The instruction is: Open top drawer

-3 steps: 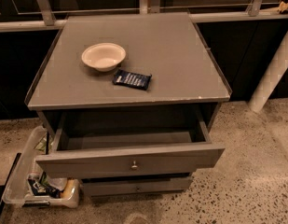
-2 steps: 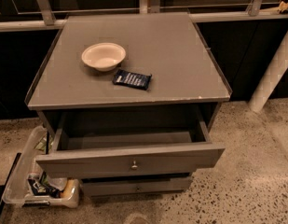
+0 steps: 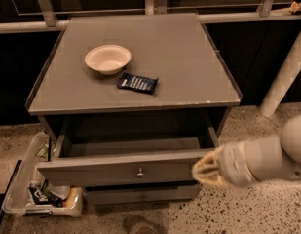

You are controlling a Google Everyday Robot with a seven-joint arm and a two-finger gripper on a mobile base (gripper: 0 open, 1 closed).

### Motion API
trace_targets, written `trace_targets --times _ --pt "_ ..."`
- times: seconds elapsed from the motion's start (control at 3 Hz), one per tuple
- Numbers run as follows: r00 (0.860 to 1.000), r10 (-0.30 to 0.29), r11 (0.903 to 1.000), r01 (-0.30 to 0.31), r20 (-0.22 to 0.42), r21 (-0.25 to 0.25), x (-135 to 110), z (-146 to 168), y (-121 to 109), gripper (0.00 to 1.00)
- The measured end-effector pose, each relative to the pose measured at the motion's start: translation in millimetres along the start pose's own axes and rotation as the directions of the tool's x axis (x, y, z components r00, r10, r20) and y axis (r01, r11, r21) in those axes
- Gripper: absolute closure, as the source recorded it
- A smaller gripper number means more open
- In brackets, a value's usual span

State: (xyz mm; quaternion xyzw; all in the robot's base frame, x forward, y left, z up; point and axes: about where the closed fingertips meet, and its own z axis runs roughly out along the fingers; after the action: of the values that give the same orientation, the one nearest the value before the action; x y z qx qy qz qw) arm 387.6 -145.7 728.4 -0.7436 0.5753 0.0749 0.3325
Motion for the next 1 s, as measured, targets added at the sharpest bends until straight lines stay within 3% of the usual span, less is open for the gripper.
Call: trace_targets --times 0.33,0.67,1.0 --pt "1.0 -0.022 0.9997 0.022 0.017 -0.005 -27.5 11.7 -37.9 0.16" --pt "1.0 -0.02 0.9998 0.021 0.018 -0.007 -27.9 12.3 -36.8 0.0" --pt "0.999 -0.029 0.9996 0.03 0.03 -0.001 -17.6 18.4 -42.4 0.0"
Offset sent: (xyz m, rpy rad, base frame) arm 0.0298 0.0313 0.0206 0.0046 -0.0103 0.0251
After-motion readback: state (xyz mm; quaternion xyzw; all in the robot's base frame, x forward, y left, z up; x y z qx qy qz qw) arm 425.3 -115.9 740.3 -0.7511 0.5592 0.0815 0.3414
